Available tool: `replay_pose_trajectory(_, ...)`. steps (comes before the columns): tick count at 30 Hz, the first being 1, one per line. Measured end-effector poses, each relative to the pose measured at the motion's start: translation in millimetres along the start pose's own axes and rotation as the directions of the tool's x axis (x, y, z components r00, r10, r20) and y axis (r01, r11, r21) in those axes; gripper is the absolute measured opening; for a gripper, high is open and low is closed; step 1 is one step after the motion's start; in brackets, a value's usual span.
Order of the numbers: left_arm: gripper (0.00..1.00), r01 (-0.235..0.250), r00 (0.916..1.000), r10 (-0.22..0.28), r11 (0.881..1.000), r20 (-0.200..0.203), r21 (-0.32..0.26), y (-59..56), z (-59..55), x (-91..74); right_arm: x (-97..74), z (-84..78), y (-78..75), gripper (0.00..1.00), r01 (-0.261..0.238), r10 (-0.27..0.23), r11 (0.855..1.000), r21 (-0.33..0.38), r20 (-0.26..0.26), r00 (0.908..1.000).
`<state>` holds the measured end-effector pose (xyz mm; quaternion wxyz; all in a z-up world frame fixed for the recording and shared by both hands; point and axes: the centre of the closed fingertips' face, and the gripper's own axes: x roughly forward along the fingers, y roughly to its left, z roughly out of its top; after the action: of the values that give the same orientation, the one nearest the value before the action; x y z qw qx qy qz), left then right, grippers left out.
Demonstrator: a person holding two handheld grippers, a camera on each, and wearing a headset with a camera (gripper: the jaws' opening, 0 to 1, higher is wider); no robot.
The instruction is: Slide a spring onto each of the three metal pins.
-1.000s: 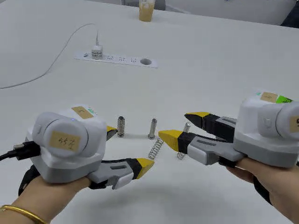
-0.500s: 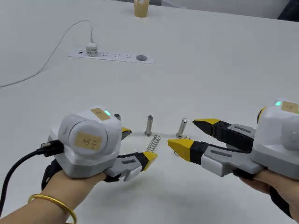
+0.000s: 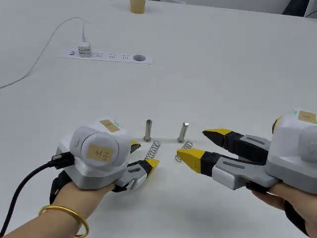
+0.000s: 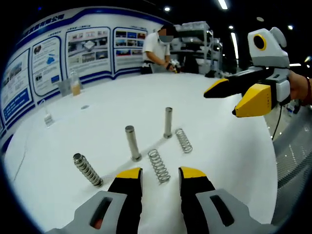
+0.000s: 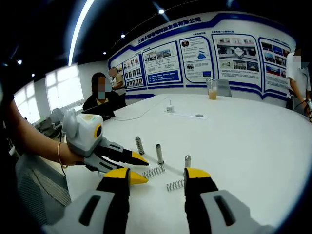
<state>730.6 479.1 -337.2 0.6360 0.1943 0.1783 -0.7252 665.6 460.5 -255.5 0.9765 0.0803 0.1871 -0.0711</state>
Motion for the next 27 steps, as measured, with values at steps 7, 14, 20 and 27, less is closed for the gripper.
replay_pose_trajectory(7, 0.23, 0.000, 0.9998, 0.001, 1.000, -0.018, 0.020, -0.7, -5.3, 4.1, -3.8, -4.1, -2.4, 0.44, 0.020, -0.020, 1.000, 0.008, -0.006, 0.9998)
replay_pose_trajectory(14, 0.16, -0.003, 0.9996, 0.004, 1.000, -0.027, 0.022, 0.3, -8.3, 3.7, -4.0, -4.8, -2.6, 0.43, 0.034, -0.034, 0.999, 0.024, -0.001, 0.9994)
replay_pose_trajectory(20, 0.12, 0.004, 0.9994, -0.003, 0.999, -0.033, 0.048, 0.4, -8.7, 4.0, -3.9, -3.9, -2.4, 0.42, 0.037, -0.037, 0.999, 0.032, 0.003, 0.9993)
replay_pose_trajectory(27, 0.11, 0.026, 0.9987, -0.022, 0.996, -0.045, 0.082, -2.3, -9.9, -1.1, -5.0, -2.0, -4.7, 0.42, 0.041, -0.042, 0.996, 0.082, 0.010, 0.9991)
